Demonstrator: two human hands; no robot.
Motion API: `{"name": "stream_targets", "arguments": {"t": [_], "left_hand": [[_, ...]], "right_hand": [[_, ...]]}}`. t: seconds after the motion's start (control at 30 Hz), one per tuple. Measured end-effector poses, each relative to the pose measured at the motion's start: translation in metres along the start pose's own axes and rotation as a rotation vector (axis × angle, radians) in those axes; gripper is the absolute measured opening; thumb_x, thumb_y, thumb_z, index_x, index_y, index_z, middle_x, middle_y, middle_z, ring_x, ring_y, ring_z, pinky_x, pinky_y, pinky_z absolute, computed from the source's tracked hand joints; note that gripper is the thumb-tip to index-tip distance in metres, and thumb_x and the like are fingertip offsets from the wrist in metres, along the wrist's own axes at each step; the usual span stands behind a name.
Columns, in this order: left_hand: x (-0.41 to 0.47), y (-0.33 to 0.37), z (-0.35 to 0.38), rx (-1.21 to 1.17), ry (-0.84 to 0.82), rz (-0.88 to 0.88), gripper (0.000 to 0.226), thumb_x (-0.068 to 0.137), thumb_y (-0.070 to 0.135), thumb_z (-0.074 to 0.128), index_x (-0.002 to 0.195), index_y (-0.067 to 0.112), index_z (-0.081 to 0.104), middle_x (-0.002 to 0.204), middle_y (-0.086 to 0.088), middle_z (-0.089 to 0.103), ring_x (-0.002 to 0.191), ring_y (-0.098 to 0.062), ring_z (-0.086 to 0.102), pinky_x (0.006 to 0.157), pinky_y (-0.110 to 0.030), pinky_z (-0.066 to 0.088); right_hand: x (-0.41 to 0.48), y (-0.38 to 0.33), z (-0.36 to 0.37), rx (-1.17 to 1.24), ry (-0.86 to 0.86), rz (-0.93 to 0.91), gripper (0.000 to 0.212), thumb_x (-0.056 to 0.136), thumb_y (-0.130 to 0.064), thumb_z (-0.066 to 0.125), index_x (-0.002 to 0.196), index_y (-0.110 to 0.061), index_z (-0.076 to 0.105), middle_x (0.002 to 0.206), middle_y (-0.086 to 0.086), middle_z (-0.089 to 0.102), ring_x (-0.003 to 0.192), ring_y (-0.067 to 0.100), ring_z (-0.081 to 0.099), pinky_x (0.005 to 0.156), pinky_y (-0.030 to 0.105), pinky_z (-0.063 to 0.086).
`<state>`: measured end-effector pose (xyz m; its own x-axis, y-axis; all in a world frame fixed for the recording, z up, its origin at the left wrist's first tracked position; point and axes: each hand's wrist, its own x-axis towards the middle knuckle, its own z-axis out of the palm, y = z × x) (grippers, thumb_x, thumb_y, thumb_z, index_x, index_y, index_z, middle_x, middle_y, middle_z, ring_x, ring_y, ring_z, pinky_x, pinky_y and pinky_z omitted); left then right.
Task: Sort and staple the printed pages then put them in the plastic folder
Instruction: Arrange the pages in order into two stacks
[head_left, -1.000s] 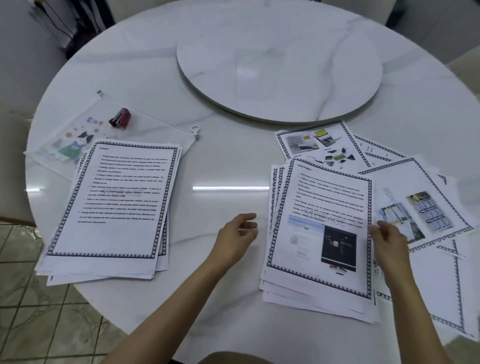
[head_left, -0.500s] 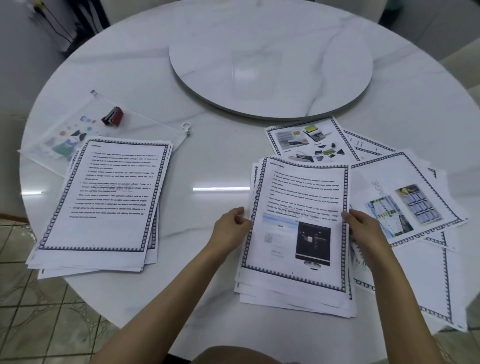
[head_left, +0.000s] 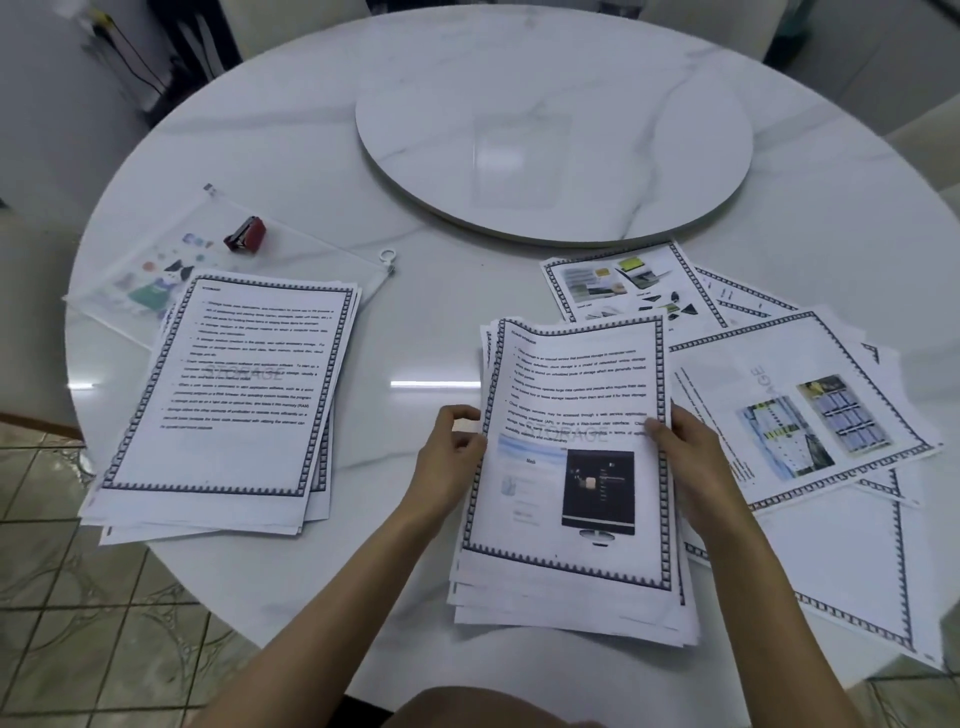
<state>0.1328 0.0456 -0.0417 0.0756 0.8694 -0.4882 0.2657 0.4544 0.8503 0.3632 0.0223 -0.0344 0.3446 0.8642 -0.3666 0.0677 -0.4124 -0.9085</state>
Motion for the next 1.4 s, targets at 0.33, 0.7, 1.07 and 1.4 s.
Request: {"name": "stream_targets", "arguments": {"t": [0.33, 0.7, 1.07, 1.4], "left_hand": [[-0.007, -0.017, -0.065, -0.120, 0.123, 0.017, 0.022, 0.094, 0.012, 0.050, 0.113, 0.024, 0.052, 0.086, 0.004, 0.068, 0.056, 0.004, 0.059, 0.048, -0.007, 0.043], [-0.012, -0.030, -0.093, -0.243, 0.145, -0.007, 0.018, 0.099, 0.021, 0.040, 0.103, 0.027, 0.056, 0.098, 0.014, 0.065, 0.088, -0.001, 0.062, 0.076, -0.018, 0.051], [-0.006, -0.032, -0.113, -0.172, 0.223, 0.031, 0.035, 0.099, 0.029, 0.040, 0.125, 0.011, 0.055, 0.118, -0.003, 0.065, 0.109, -0.018, 0.060, 0.098, -0.034, 0.046], [0.001, -0.039, -0.118, -0.141, 0.135, -0.016, 0.042, 0.097, 0.034, 0.042, 0.133, 0.013, 0.046, 0.133, -0.002, 0.054, 0.121, -0.019, 0.052, 0.107, -0.041, 0.039]], "right_hand": [[0.001, -0.005, 0.054, -0.020, 0.151, -0.022, 0.019, 0.088, -0.018, 0.063, 0.104, -0.014, 0.054, 0.093, -0.004, 0.059, 0.083, 0.010, 0.058, 0.073, 0.022, 0.046], [-0.006, -0.014, 0.109, -0.141, 0.260, -0.182, 0.013, 0.090, -0.022, 0.060, 0.084, -0.011, 0.063, 0.083, 0.000, 0.064, 0.082, 0.015, 0.059, 0.078, 0.028, 0.046], [-0.002, -0.013, 0.115, -0.127, 0.547, -0.235, 0.016, 0.091, -0.015, 0.057, 0.099, -0.003, 0.064, 0.089, 0.003, 0.061, 0.086, 0.014, 0.055, 0.077, 0.021, 0.040], [0.000, 0.002, 0.129, -0.189, 0.388, -0.128, 0.018, 0.089, -0.012, 0.059, 0.101, -0.003, 0.068, 0.096, 0.006, 0.067, 0.089, 0.015, 0.057, 0.084, 0.023, 0.041]]}}
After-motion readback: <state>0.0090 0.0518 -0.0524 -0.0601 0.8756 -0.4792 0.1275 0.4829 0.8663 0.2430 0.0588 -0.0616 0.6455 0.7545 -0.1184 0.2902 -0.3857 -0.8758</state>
